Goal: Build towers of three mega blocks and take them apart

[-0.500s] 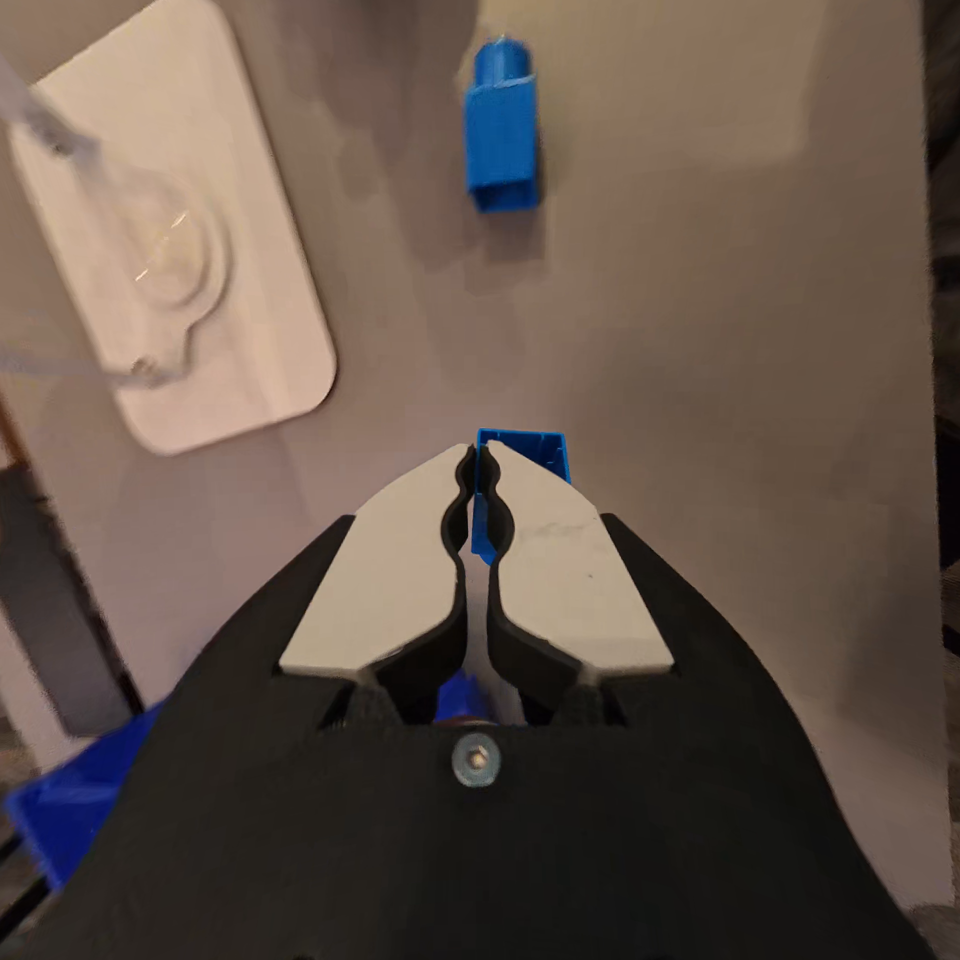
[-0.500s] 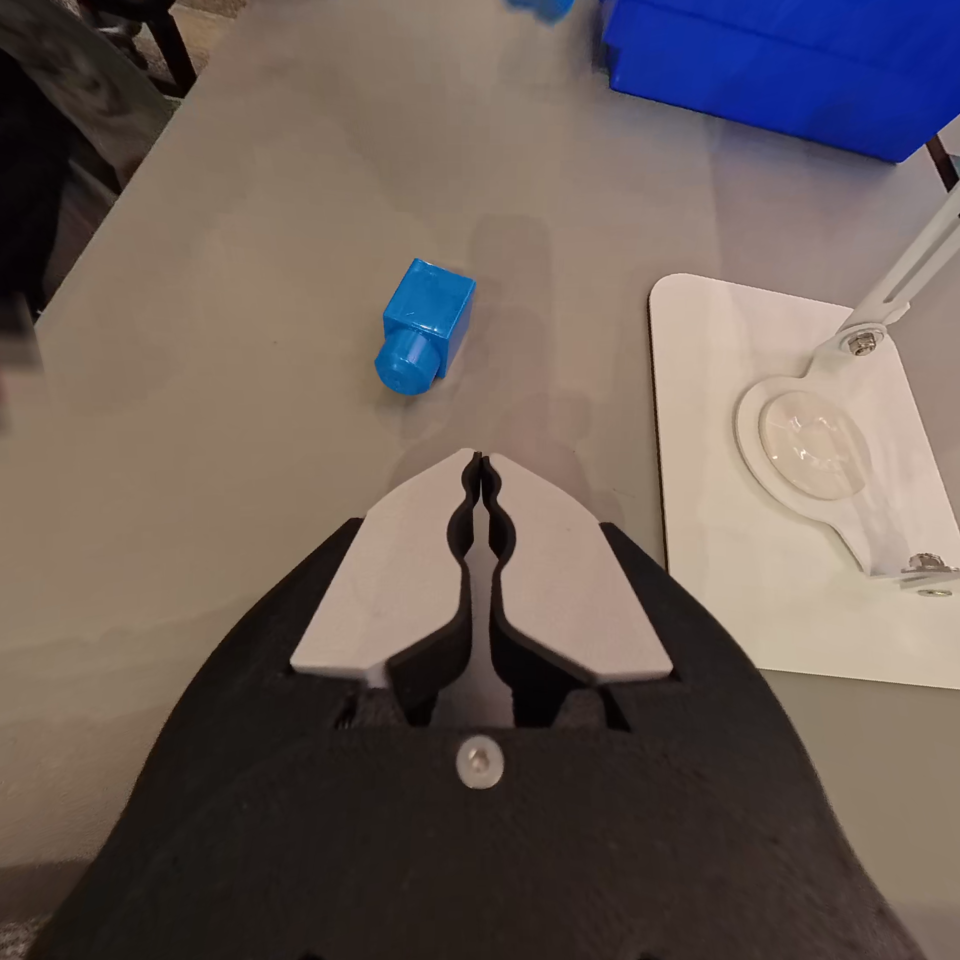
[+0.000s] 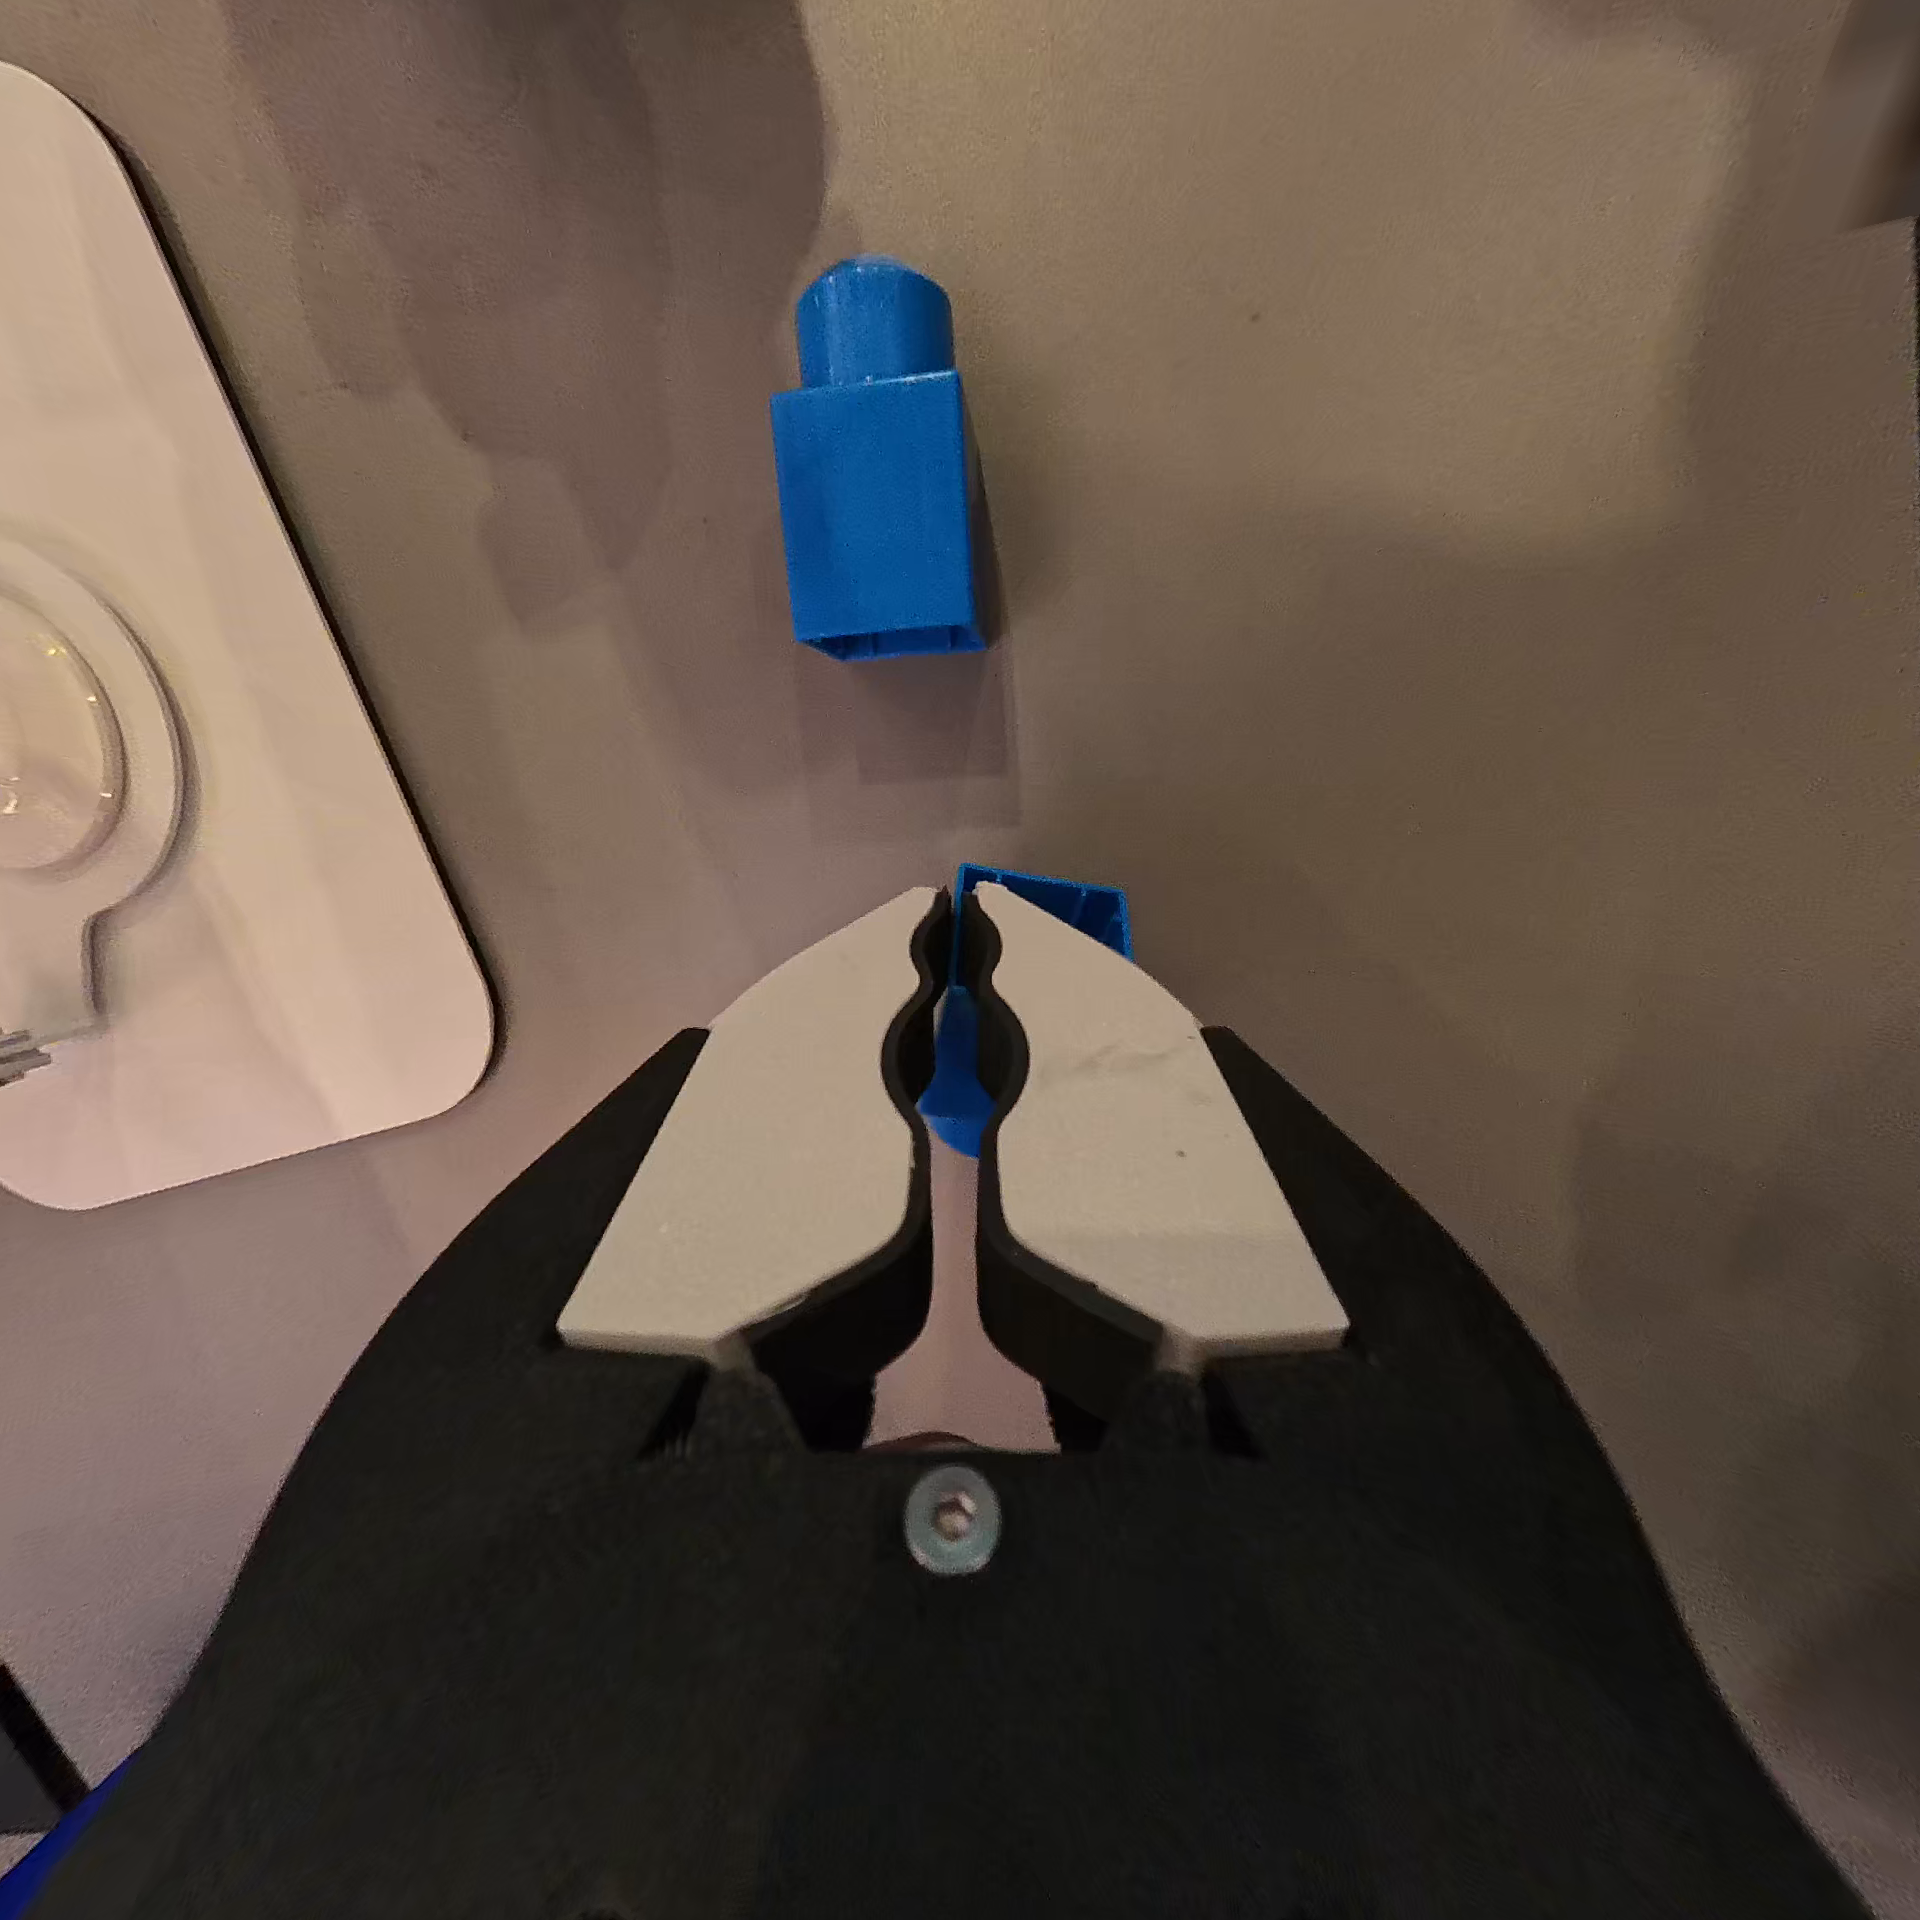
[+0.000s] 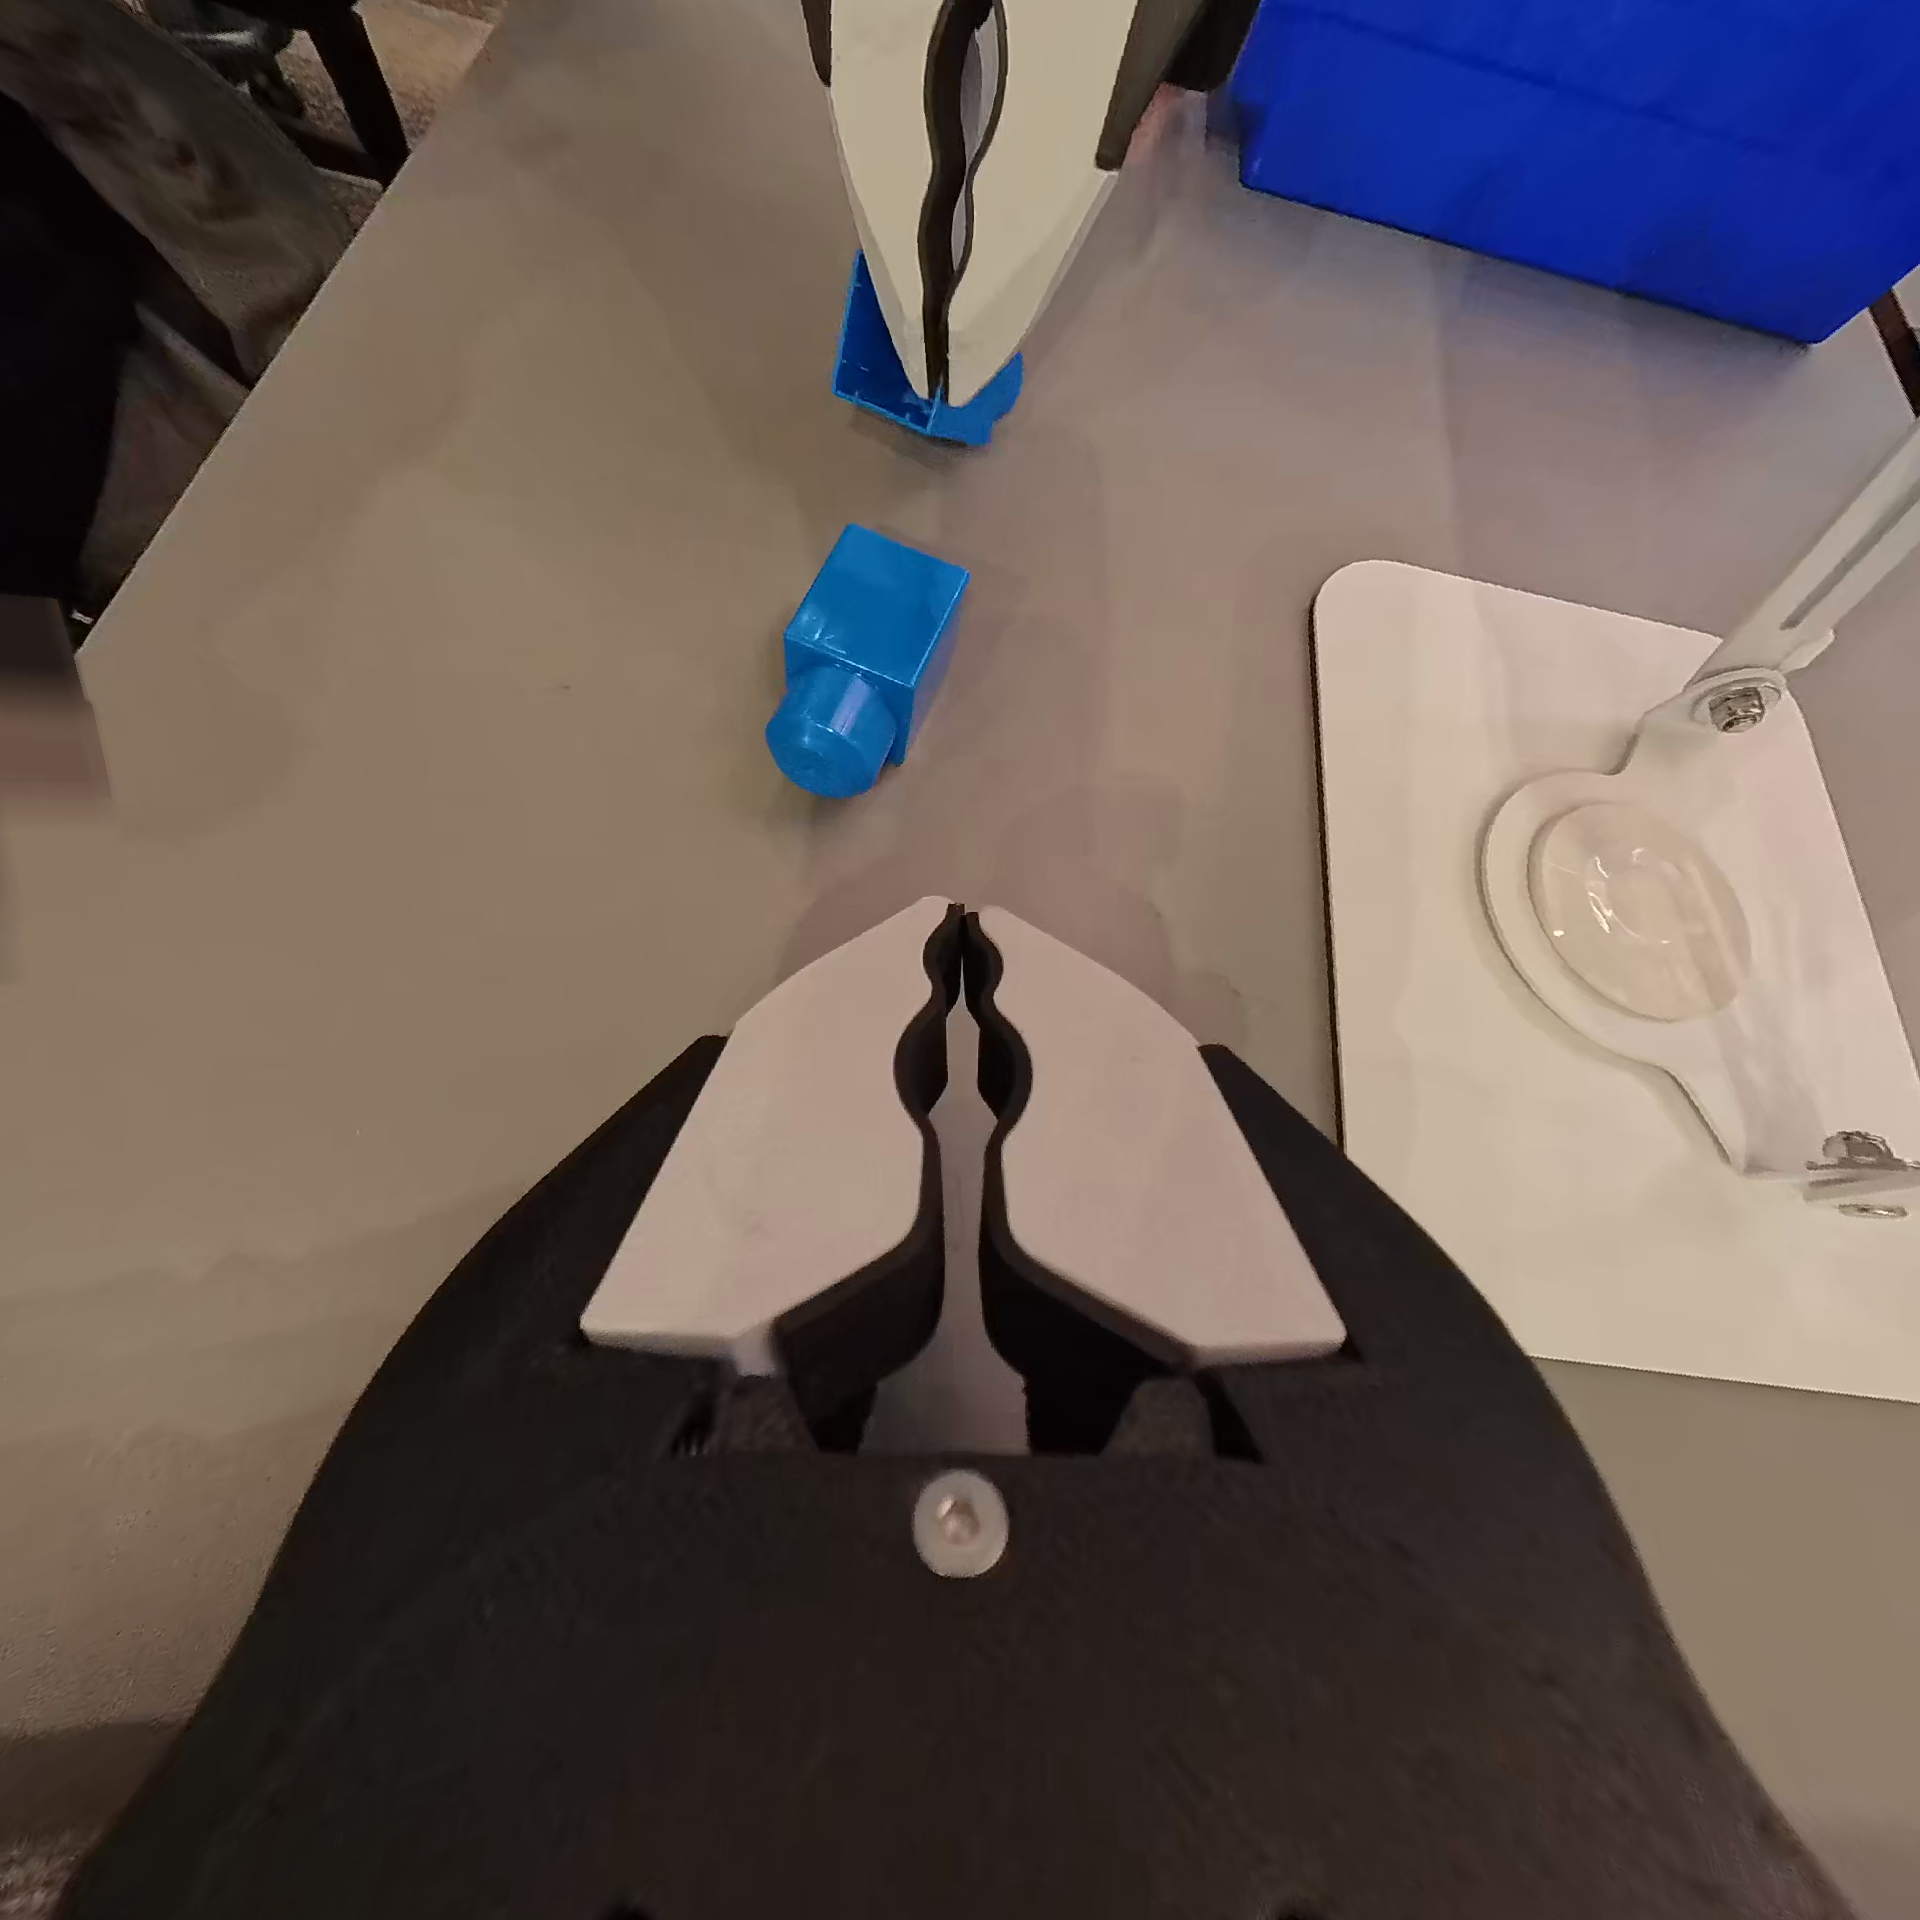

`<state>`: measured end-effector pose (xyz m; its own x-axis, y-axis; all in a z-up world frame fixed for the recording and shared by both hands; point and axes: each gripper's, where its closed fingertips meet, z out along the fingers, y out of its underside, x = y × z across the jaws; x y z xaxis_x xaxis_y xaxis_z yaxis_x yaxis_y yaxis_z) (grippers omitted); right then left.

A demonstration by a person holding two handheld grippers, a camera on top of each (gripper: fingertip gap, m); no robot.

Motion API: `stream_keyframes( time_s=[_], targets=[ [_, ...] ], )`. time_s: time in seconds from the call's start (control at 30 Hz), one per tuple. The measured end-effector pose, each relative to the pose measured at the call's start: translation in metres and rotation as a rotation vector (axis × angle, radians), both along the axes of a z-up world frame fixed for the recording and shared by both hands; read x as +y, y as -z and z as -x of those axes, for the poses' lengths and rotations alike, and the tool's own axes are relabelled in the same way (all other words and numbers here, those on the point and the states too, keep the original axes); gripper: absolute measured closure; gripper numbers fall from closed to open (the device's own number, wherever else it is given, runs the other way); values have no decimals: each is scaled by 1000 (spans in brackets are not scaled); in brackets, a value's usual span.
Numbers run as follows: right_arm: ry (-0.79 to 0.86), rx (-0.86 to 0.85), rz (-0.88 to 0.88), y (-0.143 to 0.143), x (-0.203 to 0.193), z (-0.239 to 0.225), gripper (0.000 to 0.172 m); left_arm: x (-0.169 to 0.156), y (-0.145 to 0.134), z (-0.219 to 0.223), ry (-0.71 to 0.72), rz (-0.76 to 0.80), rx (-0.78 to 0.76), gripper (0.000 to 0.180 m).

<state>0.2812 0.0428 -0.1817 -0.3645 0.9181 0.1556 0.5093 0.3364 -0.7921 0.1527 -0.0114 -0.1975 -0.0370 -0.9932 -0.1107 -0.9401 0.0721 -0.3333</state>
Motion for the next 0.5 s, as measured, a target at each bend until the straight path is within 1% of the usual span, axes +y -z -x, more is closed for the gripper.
stream_keyframes(
  time_s=[0.07, 0.17, 0.27, 0.33, 0.4, 0.5],
  targets=[
    [3, 3, 0, 0, 1, 0, 172, -3, 1, -2, -1, 26, -20, 178],
    [5, 4, 0, -1, 1, -1, 172, 1, -1, 0, -27, 4, -45, 158],
    [3, 1, 2, 0, 1, 0, 172, 2, -6, 2, -47, -11, -88, 147],
    [2, 1, 3, 0, 1, 0, 172, 3, -14, 7, -66, -31, -110, 145],
    [2, 3, 3, 0, 1, 0, 172, 0, -21, 11, -78, -19, -152, 137],
    [2, 1, 3, 0, 1, 0, 172, 0, -27, 23, -110, -34, -176, 134]
  ],
)
